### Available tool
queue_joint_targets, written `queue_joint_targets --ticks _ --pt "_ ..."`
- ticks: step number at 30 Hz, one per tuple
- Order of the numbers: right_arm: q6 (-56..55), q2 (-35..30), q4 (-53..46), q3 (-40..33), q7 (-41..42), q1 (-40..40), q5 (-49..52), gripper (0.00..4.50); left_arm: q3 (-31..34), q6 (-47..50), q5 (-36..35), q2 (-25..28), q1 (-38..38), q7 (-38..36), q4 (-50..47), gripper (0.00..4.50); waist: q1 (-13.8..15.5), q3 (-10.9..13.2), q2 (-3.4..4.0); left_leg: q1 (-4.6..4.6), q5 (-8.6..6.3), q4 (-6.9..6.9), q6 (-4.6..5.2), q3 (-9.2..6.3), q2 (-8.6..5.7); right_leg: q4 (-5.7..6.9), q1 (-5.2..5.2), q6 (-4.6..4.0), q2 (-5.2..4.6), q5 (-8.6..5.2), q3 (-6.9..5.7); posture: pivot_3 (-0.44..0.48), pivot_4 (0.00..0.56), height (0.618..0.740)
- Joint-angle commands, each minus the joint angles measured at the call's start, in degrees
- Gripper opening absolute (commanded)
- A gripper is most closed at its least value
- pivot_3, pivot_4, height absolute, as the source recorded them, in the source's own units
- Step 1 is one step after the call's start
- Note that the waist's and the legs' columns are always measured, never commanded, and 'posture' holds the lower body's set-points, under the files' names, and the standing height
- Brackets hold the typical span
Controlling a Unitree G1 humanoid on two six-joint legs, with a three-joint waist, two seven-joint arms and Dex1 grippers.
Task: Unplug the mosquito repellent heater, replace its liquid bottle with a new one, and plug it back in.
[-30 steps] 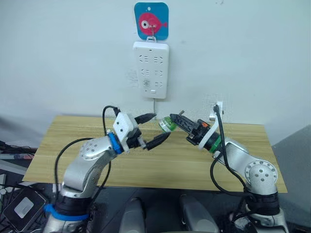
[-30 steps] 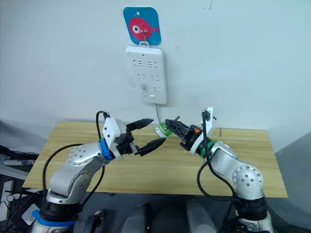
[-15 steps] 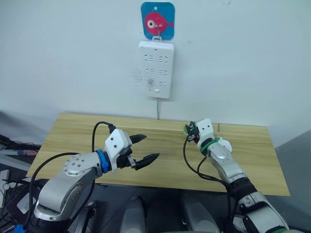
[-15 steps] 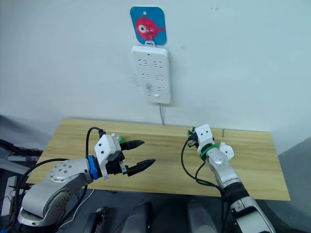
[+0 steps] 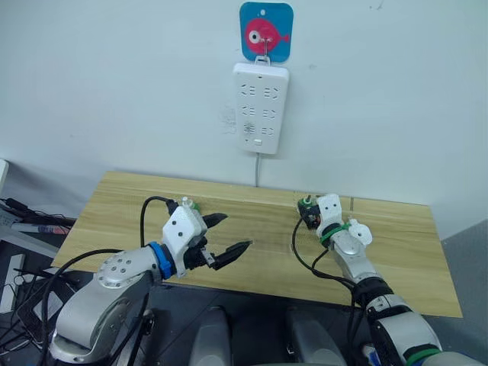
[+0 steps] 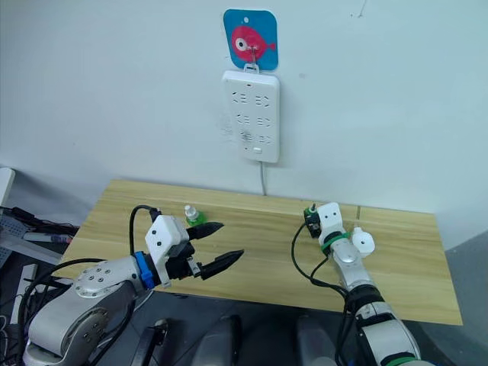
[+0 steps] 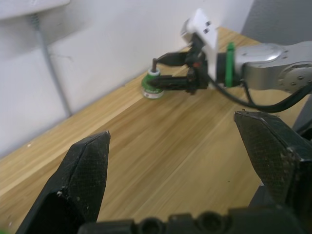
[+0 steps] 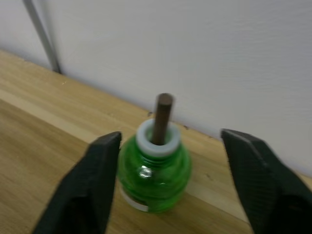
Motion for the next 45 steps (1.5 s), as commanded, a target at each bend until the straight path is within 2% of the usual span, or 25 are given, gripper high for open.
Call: queue_joint_targets --ticks 1,4,7,10,12,15,18,22,29,32,40,45 --pt "3.2 -1.7 -12.8 -1.3 4.8 2.8 2.2 4.44 3.3 -3.5 1.8 -0.8 4.0 1.2 1.2 4.50 -0.1 0.0 0.02 0.00 0.00 -0.01 0.00 0.01 0.00 0.00 0.00 0.00 -0.01 0.00 0.01 0.022 0.221 0.718" --pt "13.6 -6.2 -32.4 2.7 14.9 9.0 5.9 4.44 9.2 -6.0 1.8 -4.8 9.8 4.4 6.3 4.50 -0.1 0.0 0.07 0.00 -0.01 -0.02 0.00 -0.01 0.01 -0.01 0.00 0.00 -0.04 0.00 -0.02 0.003 0.206 0.718" --pt "22.0 -11.3 -48.3 6.1 21.7 12.6 7.8 4.44 12.2 -11.8 5.4 -5.5 13.5 4.1 12.4 4.50 -0.2 0.0 0.07 -0.01 -0.01 -0.04 0.00 -0.07 0.01 -0.02 0.00 -0.01 -0.11 -0.02 -0.06 -0.006 0.195 0.718" --pt "31.2 -15.7 -60.4 7.4 25.7 13.6 10.4 4.44 15.7 -19.3 5.9 -6.9 15.7 1.9 18.1 4.50 -0.2 -0.1 0.06 0.00 0.00 0.00 -0.01 -0.09 0.05 -0.02 0.00 0.06 -0.16 -0.16 -0.10 -0.005 0.187 0.718" --pt "34.8 -17.4 -64.1 7.6 27.3 13.7 11.4 4.44 16.3 -23.0 7.0 -7.3 16.0 1.2 20.2 4.50 -0.1 -0.1 -0.03 0.00 0.03 0.02 -0.05 -0.07 0.01 -0.03 0.01 0.12 -0.20 -0.22 -0.09 -0.005 0.187 0.718" --pt "36.2 -20.7 -67.1 9.0 30.7 13.8 10.2 4.44 15.5 -24.7 7.5 -8.0 15.7 1.3 21.6 4.50 0.1 -0.2 -0.13 -0.01 0.04 0.09 -0.07 -0.01 -0.04 -0.11 0.08 0.13 -0.20 -0.24 -0.12 0.007 0.195 0.718" --pt "40.4 -20.5 -68.3 10.2 29.2 12.3 9.0 4.44 14.1 -26.4 9.4 -8.4 13.6 2.2 23.4 4.50 0.1 -0.1 -0.19 -0.01 0.04 0.10 -0.06 0.15 -0.04 -0.23 0.15 0.14 -0.24 -0.24 -0.09 0.010 0.219 0.718" --pt "49.9 -19.3 -71.2 12.4 26.4 8.8 7.3 4.44 13.5 -29.8 12.7 -8.8 8.0 4.4 29.1 4.50 0.0 0.5 -0.22 0.02 0.06 0.08 -0.07 0.13 0.02 -0.14 0.08 0.15 -0.17 -0.24 -0.07 -0.007 0.292 0.718" --pt "64.5 -17.9 -80.1 11.8 23.2 6.1 9.6 4.44 12.3 -34.0 14.9 -9.5 -2.0 4.9 41.9 4.50 -0.1 4.3 -0.28 -0.16 0.06 0.03 -0.07 0.17 0.02 -0.12 -0.11 0.16 -0.12 -0.23 -0.01 -0.072 0.415 0.718" --pt "69.9 -18.0 -84.3 10.7 22.2 6.0 11.2 4.44 11.0 -36.3 16.4 -9.9 -6.9 4.7 48.9 4.50 -0.1 5.9 -0.24 -0.24 0.05 -0.04 -0.08 0.16 -0.01 -0.11 -0.21 0.14 -0.18 -0.21 -0.06 -0.105 0.443 0.718" --pt "79.6 -18.2 -91.1 9.2 19.6 7.0 14.7 4.44 8.1 -44.1 19.3 -12.3 -16.4 4.2 63.1 4.50 -1.1 8.6 -0.22 -0.39 0.04 -0.05 -0.09 0.10 0.00 -0.11 -0.29 0.00 -0.21 -0.13 -0.17 -0.164 0.473 0.718" --pt "82.2 -19.2 -92.8 8.0 19.0 8.1 16.2 4.44 8.3 -48.1 19.8 -13.2 -20.6 5.0 69.4 4.50 -1.7 8.8 -0.28 -0.39 0.05 -0.03 -0.10 0.11 -0.01 -0.11 -0.28 0.25 -0.24 -0.27 -0.16 -0.174 0.469 0.718"
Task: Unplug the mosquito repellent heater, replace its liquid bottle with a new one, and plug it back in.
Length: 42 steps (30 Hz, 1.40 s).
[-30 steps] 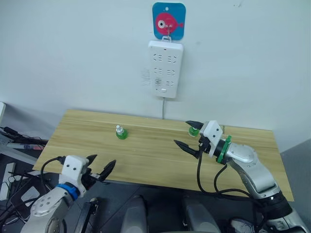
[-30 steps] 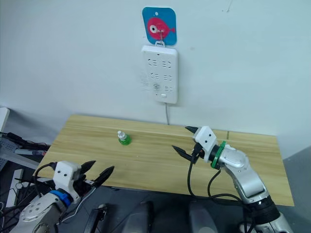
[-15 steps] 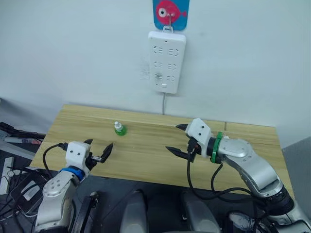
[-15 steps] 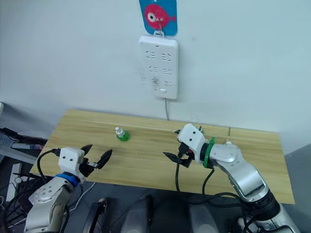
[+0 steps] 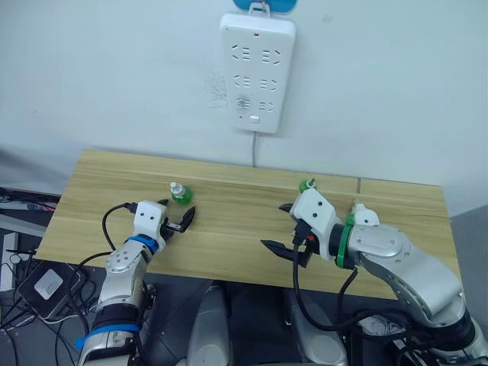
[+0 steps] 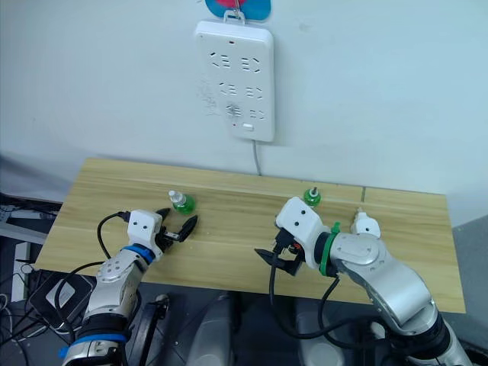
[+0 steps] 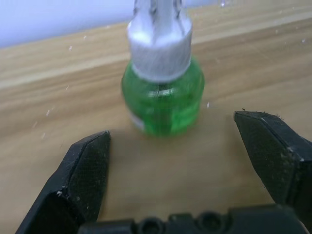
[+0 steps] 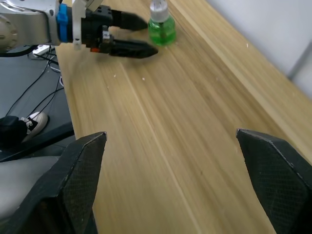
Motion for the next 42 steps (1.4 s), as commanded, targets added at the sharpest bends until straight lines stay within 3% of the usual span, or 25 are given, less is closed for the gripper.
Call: queue_joint_targets --ticks 1,7,10,15,16,20,24,29,31,33,37,42 --pt "1.2 -1.0 -3.3 -1.2 -0.3 1.2 1.7 4.44 0.3 -2.8 0.3 -0.9 -1.4 0.6 3.9 4.50 -0.2 0.1 -0.03 0.00 0.00 0.00 0.00 0.01 0.00 0.00 0.00 0.01 0.00 0.00 0.01 -0.175 0.466 0.718" --pt "2.6 -1.8 -4.2 -2.2 -1.1 1.8 3.1 4.44 0.6 -5.6 0.2 -2.3 -3.5 1.6 7.6 4.50 -0.6 0.1 -0.07 0.00 0.00 0.01 -0.01 0.06 -0.01 -0.03 0.00 0.04 0.00 0.00 0.04 -0.187 0.468 0.718" --pt "3.9 -2.3 -5.3 -3.5 -1.6 2.6 4.1 4.50 0.6 -7.1 0.5 -2.7 -4.3 2.2 9.1 3.90 -0.6 0.2 -0.11 0.00 0.00 0.00 -0.01 0.06 -0.01 -0.05 0.00 0.05 0.00 -0.01 0.04 -0.194 0.470 0.718" --pt "5.5 -3.4 -7.5 -5.3 -2.2 4.7 5.3 4.50 0.0 -10.1 1.7 -2.5 -5.2 3.2 12.0 2.35 -0.9 0.3 -0.10 0.00 0.00 -0.02 -0.01 0.10 -0.02 -0.10 0.00 0.06 -0.02 -0.01 0.08 -0.202 0.463 0.718" --pt "5.7 -3.6 -7.9 -5.6 -2.3 5.1 5.6 4.50 0.1 -10.6 1.7 -2.7 -5.3 3.6 12.4 2.26 -0.9 0.3 -0.11 0.00 0.00 -0.03 -0.02 0.09 -0.03 -0.10 0.00 0.07 -0.03 -0.02 0.08 -0.202 0.463 0.718" --pt "5.2 -4.3 -8.0 -5.7 -2.9 6.0 6.0 4.50 -0.5 -12.6 2.7 -2.3 -5.6 3.6 13.1 2.26 -1.2 0.4 -0.11 0.00 0.01 -0.06 -0.02 0.10 -0.02 -0.13 -0.01 0.08 -0.03 -0.03 0.09 -0.194 0.455 0.718" --pt "1.8 -5.7 -7.0 -8.7 0.2 5.7 8.1 4.50 -3.7 -9.7 2.9 -0.4 -1.6 -1.7 1.3 2.26 -1.5 0.3 -0.12 -0.03 0.01 -0.10 -0.05 0.15 -0.01 -0.21 -0.02 0.11 -0.04 -0.04 0.14 -0.170 0.428 0.718" --pt "-3.9 -6.8 -2.5 -10.9 5.8 2.0 11.4 4.50 -9.9 3.8 -0.8 4.4 1.6 -12.1 -18.3 2.26 -1.3 0.3 -0.15 -0.09 0.20 -0.21 -0.38 0.01 0.01 -0.22 -0.07 0.11 -0.03 -0.04 -0.01 -0.146 0.382 0.718" --pt "-5.2 -6.6 -0.3 -10.7 8.1 -1.0 13.2 4.50 -12.3 10.7 -4.0 6.6 2.3 -16.7 -26.7 2.26 -1.5 0.2 -0.22 -0.11 0.20 -0.21 -0.38 0.00 0.00 -0.21 -0.07 0.11 -0.04 -0.04 -0.02 -0.155 0.322 0.718" --pt "-5.1 -5.2 1.4 -9.9 8.2 -4.1 14.4 4.50 -14.1 17.5 -7.3 8.5 1.9 -20.0 -33.2 2.26 -1.5 0.1 -0.25 -0.14 0.20 -0.20 -0.39 0.00 -0.03 -0.23 -0.07 0.12 -0.06 -0.03 -0.03 -0.158 0.298 0.718" --pt "-4.3 0.6 4.9 -7.3 4.5 -9.5 14.5 4.50 -17.3 25.8 -10.9 12.3 -1.5 -26.7 -39.6 2.26 -1.7 -1.0 -0.36 -0.29 0.23 -0.19 -0.43 -0.17 -0.02 -0.19 -0.21 0.03 -0.06 0.02 -0.22 -0.148 0.241 0.718" --pt "-5.7 4.1 8.1 -4.9 2.8 -12.0 13.4 4.50 -18.0 31.0 -13.7 13.9 -6.8 -30.9 -40.8 2.26 -1.7 -2.9 -0.42 -0.99 0.34 -0.17 -0.61 -0.30 -0.05 0.04 -0.94 -0.18 -0.05 0.15 -0.38 -0.153 0.200 0.718"
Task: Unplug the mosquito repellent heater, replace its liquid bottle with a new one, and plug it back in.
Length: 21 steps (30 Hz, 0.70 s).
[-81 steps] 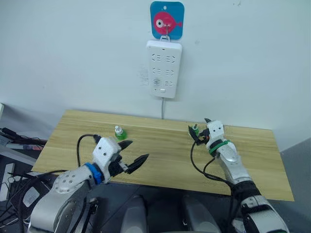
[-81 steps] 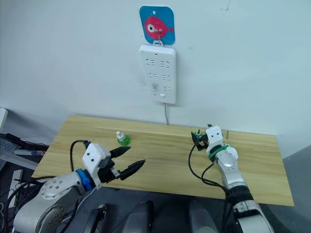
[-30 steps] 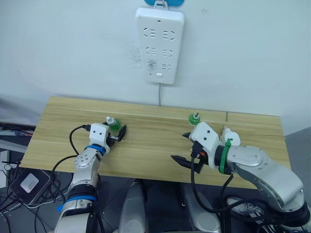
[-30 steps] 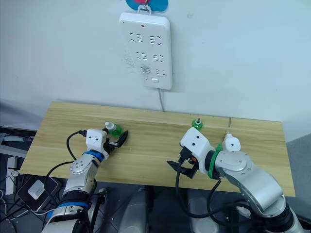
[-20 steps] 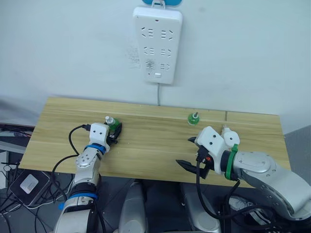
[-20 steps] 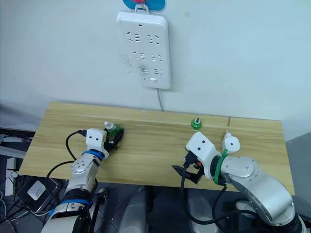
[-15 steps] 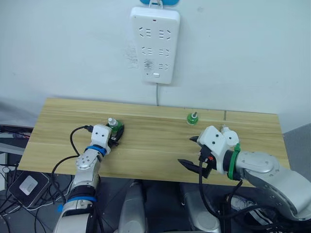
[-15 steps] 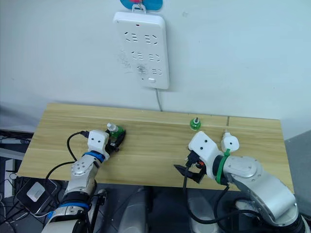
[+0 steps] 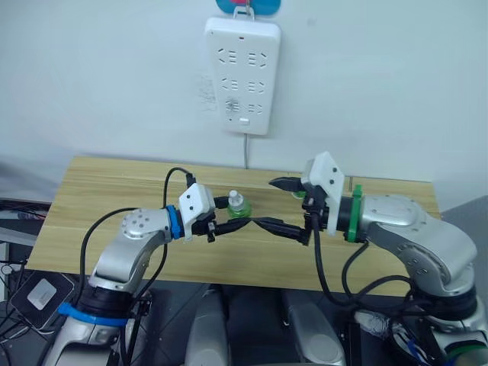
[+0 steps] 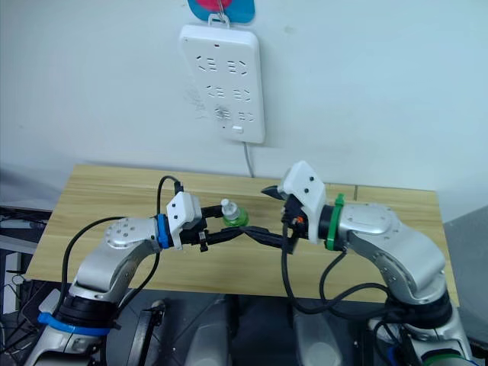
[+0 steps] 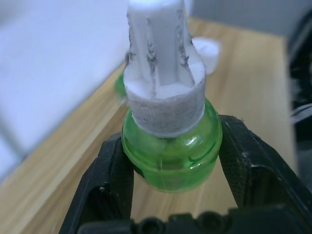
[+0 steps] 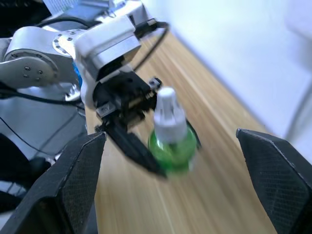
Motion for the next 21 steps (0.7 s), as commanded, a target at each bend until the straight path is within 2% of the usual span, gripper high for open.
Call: queue_joint_targets --ticks 1,11,14,21 --pt "-2.0 1.1 0.5 1.2 -0.8 -1.1 -0.4 4.50 -0.1 1.4 -1.6 0.8 -2.7 -2.9 -1.7 2.26 0.0 -0.6 -0.01 -0.02 0.00 0.00 0.00 0.00 -0.02 -0.02 -0.01 0.00 -0.01 0.00 -0.01 -0.152 0.196 0.718" --pt "-8.4 3.8 4.7 6.4 -1.6 -2.8 -5.5 4.50 -0.9 1.0 -0.5 0.8 -6.4 -6.0 -0.7 2.26 -0.4 -3.1 -0.07 0.00 0.01 0.06 0.01 0.00 0.00 0.05 -0.01 -0.02 0.02 0.01 -0.02 -0.151 0.163 0.718" --pt "-10.4 4.5 5.7 7.3 -2.1 -2.7 -7.3 3.92 -0.9 1.2 -0.7 0.8 -6.5 -6.4 -1.1 2.26 -0.4 -3.4 -0.06 0.00 0.01 0.15 0.01 0.01 -0.01 0.13 0.00 -0.02 0.02 0.01 0.00 -0.146 0.156 0.718" --pt "-15.2 3.7 6.8 8.4 0.3 -2.3 -9.5 1.37 0.0 2.3 -1.4 0.9 -6.8 -6.5 -1.4 2.26 -0.5 -4.3 -0.05 0.01 0.02 0.19 0.02 -0.01 0.00 0.21 0.01 -0.03 0.04 0.02 -0.01 -0.135 0.148 0.718"
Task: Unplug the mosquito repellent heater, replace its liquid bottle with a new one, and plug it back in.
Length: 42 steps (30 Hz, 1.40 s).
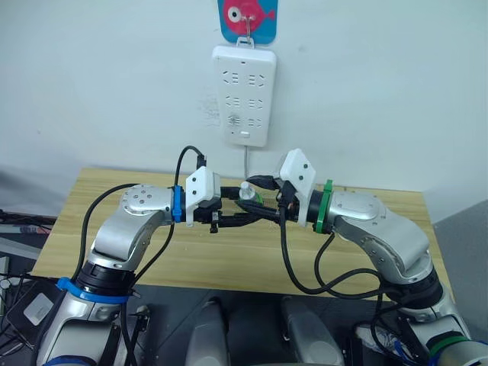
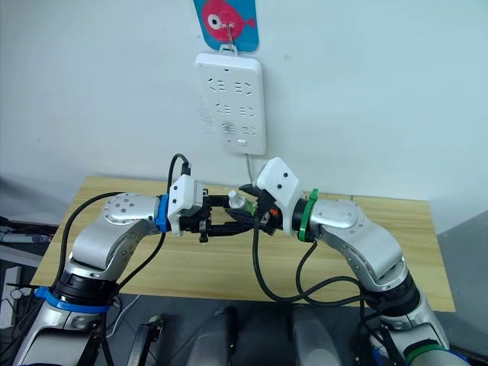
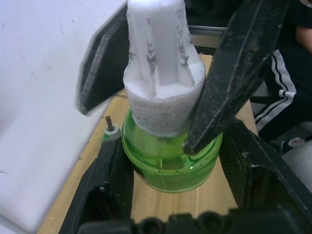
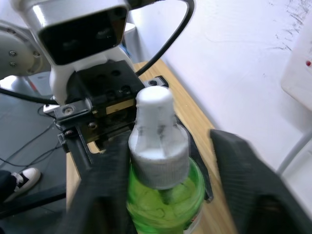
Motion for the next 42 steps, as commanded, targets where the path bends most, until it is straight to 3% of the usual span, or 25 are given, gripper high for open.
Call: queue_joint_targets --ticks 1,7,8,12,13,18,24,27,31,34,38,42 --pt "-3.4 -0.3 -1.0 -0.2 1.7 0.0 -0.5 1.09 1.1 0.5 -1.3 0.1 -0.8 -0.2 -1.6 2.26 0.0 -0.2 0.00 0.00 0.00 0.02 0.00 0.00 0.00 0.02 0.00 0.00 0.00 0.00 0.00 -0.133 0.147 0.718" --pt "-6.8 -0.2 -0.2 -1.3 4.1 0.4 0.2 1.10 2.7 0.8 -2.4 0.7 -0.8 -0.9 -0.4 2.26 0.0 -0.4 0.02 0.02 0.01 0.10 0.01 -0.01 0.00 0.11 0.01 -0.02 0.00 0.01 0.00 -0.129 0.144 0.718" --pt "-7.2 -0.1 0.1 -1.8 4.5 0.4 0.6 1.10 3.0 1.1 -2.8 1.0 -1.0 -1.5 0.1 2.97 0.0 -0.4 0.01 0.03 0.01 0.10 0.01 -0.01 0.00 0.14 0.02 -0.02 0.00 0.01 0.00 -0.129 0.144 0.718" --pt "-7.4 0.1 1.2 -3.4 5.6 0.4 2.1 1.10 4.4 3.0 -5.0 0.9 -1.3 -1.7 1.0 4.14 0.0 -0.6 0.02 0.08 0.02 0.12 0.01 -0.02 0.00 0.27 0.02 -0.02 0.01 0.01 -0.02 -0.130 0.146 0.718" --pt "-7.2 0.2 1.3 -3.8 5.6 0.3 2.5 1.10 4.6 3.9 -5.9 0.9 -1.3 -2.2 0.8 4.18 -0.1 -0.6 0.01 0.08 0.03 0.14 0.00 -0.03 0.00 0.31 0.01 -0.02 0.01 0.01 -0.02 -0.130 0.146 0.718" --pt "-6.7 0.4 1.3 -4.6 6.0 0.3 3.5 1.10 5.5 6.7 -9.1 -0.9 -1.4 -0.7 -0.7 4.18 -0.1 -1.1 0.02 0.14 0.05 0.21 0.00 -0.03 -0.01 0.51 0.02 -0.02 0.01 0.01 -0.01 -0.132 0.145 0.718" --pt "-6.1 0.3 0.4 -4.3 6.3 0.3 4.3 1.10 4.2 5.2 -8.2 -1.6 -1.6 -1.4 -0.9 4.18 -0.3 -1.5 0.02 0.30 0.13 0.26 0.08 -0.04 -0.02 0.83 0.02 -0.02 0.06 0.02 0.02 -0.130 0.144 0.718" --pt "-5.9 0.4 0.3 -4.2 6.2 0.3 4.6 1.10 3.5 4.9 -7.7 -1.2 -1.2 -2.4 -0.8 3.61 -0.4 -1.6 0.02 0.33 0.22 0.27 0.15 -0.05 -0.02 0.87 0.03 -0.11 0.07 0.07 0.02 -0.127 0.144 0.718" --pt "-5.6 0.5 0.1 -4.2 6.6 0.1 5.5 1.10 3.6 5.8 -8.3 -0.9 -1.3 -2.3 -0.9 2.47 -0.6 -1.7 0.02 0.34 0.31 0.27 0.20 -0.07 -0.03 0.88 0.04 -0.07 0.07 0.14 0.01 -0.122 0.146 0.718" --pt "-5.4 0.0 0.1 -4.0 7.5 0.1 6.3 1.10 3.4 5.4 -7.9 -0.4 -1.5 -2.6 -1.4 2.39 -0.7 -1.7 0.03 0.33 0.35 0.27 0.20 -0.08 -0.03 0.88 0.05 -0.05 0.07 0.18 0.01 -0.118 0.146 0.718" --pt "-9.8 -3.4 6.8 -1.3 22.1 -3.7 7.7 1.10 2.3 5.6 -7.9 1.5 -1.2 -5.3 -3.0 2.39 -0.7 -1.8 0.04 0.33 0.39 0.27 0.19 -0.09 -0.06 0.89 0.06 -0.04 0.07 0.20 0.01 -0.100 0.148 0.718" --pt "-13.9 -3.9 18.2 2.0 36.3 -12.6 6.6 1.10 1.2 3.3 -6.0 3.0 -0.6 -6.6 -3.7 2.39 -1.0 -1.7 0.04 0.43 0.46 0.29 0.26 -0.07 -0.03 0.89 0.10 -0.10 0.11 0.30 0.01 -0.080 0.148 0.718"
